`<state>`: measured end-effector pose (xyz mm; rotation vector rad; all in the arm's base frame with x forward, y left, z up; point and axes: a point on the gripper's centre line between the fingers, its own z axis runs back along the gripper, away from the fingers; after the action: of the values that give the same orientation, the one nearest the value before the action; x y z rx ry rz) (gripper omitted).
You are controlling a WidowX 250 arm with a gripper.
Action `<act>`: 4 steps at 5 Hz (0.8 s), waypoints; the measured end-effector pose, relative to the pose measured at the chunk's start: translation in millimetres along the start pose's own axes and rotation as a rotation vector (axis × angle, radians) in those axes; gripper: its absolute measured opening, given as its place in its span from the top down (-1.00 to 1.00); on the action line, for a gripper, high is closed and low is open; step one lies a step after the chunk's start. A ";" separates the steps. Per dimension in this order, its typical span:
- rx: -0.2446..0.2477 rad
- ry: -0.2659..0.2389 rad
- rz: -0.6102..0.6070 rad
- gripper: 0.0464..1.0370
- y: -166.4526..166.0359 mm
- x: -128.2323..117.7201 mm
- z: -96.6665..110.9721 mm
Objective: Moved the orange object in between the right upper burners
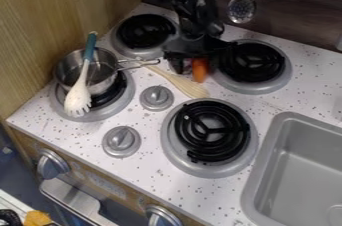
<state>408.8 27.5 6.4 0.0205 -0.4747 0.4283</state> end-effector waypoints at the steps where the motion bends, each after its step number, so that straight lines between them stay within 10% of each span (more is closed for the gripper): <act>1: 0.023 -0.005 0.000 -0.93 -1.6 -3.8 2.0; 4: 0.049 -0.052 0.023 -0.93 -12.9 0.9 39.2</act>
<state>397.6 11.5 42.8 0.0736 -0.5160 0.4631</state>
